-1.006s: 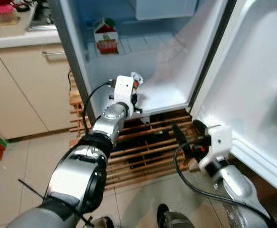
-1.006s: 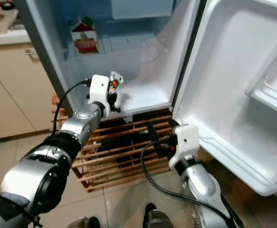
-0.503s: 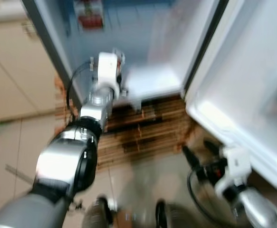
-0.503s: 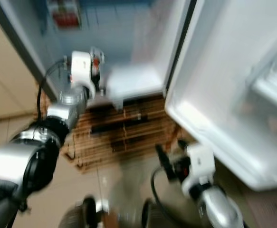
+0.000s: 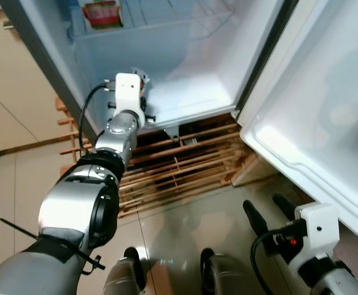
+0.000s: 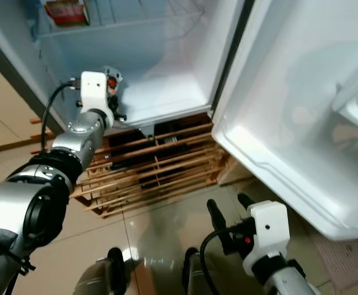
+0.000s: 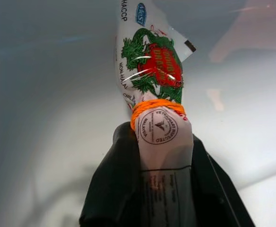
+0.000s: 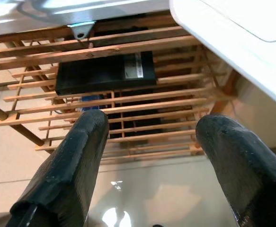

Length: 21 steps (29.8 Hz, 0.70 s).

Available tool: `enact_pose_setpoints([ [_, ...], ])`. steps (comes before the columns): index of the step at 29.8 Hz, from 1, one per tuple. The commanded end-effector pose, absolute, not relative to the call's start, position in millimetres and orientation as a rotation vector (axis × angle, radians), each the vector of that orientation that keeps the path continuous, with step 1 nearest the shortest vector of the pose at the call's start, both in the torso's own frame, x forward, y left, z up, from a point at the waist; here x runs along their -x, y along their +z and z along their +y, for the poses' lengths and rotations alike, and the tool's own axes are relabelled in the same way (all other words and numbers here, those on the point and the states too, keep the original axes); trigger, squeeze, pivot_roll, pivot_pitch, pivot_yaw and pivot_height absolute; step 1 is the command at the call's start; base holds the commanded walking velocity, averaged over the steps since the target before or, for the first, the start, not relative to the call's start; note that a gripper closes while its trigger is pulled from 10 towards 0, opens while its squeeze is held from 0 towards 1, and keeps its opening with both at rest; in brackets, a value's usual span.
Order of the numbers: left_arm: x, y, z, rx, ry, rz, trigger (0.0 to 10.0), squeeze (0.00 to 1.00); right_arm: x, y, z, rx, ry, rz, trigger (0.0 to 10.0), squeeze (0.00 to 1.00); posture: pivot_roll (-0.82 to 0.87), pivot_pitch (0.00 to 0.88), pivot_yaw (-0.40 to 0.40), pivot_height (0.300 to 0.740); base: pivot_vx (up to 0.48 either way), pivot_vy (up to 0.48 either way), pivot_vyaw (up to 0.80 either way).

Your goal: Restocking fridge

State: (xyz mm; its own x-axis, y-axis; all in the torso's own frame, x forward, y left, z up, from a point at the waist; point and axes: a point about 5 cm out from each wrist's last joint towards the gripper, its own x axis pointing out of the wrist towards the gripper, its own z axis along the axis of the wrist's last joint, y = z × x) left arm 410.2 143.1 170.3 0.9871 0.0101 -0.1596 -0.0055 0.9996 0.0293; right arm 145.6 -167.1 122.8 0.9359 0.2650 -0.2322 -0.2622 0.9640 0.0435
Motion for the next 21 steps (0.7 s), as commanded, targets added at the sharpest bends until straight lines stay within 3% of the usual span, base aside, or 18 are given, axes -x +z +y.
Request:
enact_pose_setpoints([
  [1,-410.1,169.5,151.7,-0.014,0.049,0.172,0.8,0.0,-141.8,124.8,-167.6,-0.02,0.265,0.248,10.0,0.0,-0.42,0.322,-0.033,0.74,0.0,0.0,0.0],
  [2,-410.4,170.7,154.5,-0.005,0.063,0.17,10.0,0.69,-141.2,124.7,-167.7,-0.02,0.264,0.252,10.0,0.0,-0.42,0.321,-0.033,0.74,0.0,0.0,0.0],
  [4,-410.6,171.4,156.3,0.001,0.072,0.168,10.0,0.69,-140.5,124.8,-167.7,-0.02,0.263,0.254,10.0,0.0,-0.42,0.321,-0.034,0.74,0.0,0.0,0.0],
  [5,-410.6,171.9,157.5,-0.002,0.079,0.166,10.0,1.0,-139.9,124.6,-167.4,-0.02,0.263,0.256,10.0,0.0,-0.42,0.32,-0.034,0.74,0.0,0.0,0.0],
  [11,-411.7,176.4,160.0,-0.003,0.099,0.145,10.0,1.0,-139.0,124.3,-166.8,-0.02,0.264,0.263,10.0,0.0,-0.42,0.316,-0.034,0.74,0.0,0.0,0.0],
  [21,-421.1,224.8,161.8,-0.053,0.144,-0.049,10.0,1.0,-142.5,123.4,-164.3,-0.022,0.273,0.264,10.0,0.0,-0.41,0.317,-0.034,0.74,0.0,0.0,0.0],
])
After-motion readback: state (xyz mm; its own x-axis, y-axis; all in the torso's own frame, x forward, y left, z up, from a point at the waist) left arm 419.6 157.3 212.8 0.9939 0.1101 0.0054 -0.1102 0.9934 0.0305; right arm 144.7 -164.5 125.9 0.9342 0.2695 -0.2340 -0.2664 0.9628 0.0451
